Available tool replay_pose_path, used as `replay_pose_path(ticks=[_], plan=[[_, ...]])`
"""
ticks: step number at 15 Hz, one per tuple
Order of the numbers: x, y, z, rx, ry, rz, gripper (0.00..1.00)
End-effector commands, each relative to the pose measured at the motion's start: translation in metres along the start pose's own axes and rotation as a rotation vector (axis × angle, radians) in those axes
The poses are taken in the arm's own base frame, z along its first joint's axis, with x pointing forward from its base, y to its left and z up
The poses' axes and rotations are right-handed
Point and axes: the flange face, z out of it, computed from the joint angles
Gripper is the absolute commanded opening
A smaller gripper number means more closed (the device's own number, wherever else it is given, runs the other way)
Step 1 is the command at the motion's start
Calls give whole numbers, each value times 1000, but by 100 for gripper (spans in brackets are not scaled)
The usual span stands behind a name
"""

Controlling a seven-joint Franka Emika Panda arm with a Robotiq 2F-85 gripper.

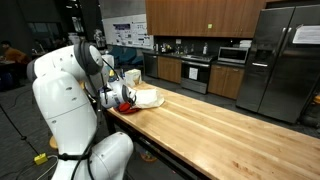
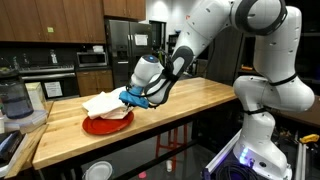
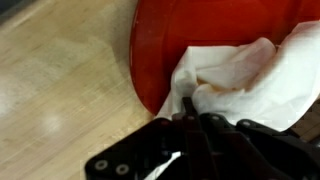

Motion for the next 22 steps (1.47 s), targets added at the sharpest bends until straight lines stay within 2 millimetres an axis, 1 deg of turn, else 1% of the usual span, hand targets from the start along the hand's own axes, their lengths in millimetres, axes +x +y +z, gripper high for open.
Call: replay_pose_path(ticks=[1,5,7,8,11,15,18,20,22], plan=[[23,2,2,35,66,19,1],[56,3,10,117,206,56,1],[63,7,12,123,233,68,1],[63,10,14,111,230,71,1],[52,16,12,75,179,69,1],[25,16,-6,92,89,8,1],[11,13,-17,107,54,-20,1],[11,10,-16,104,62,-9,1],[21,8,-8,129,149,6,1]])
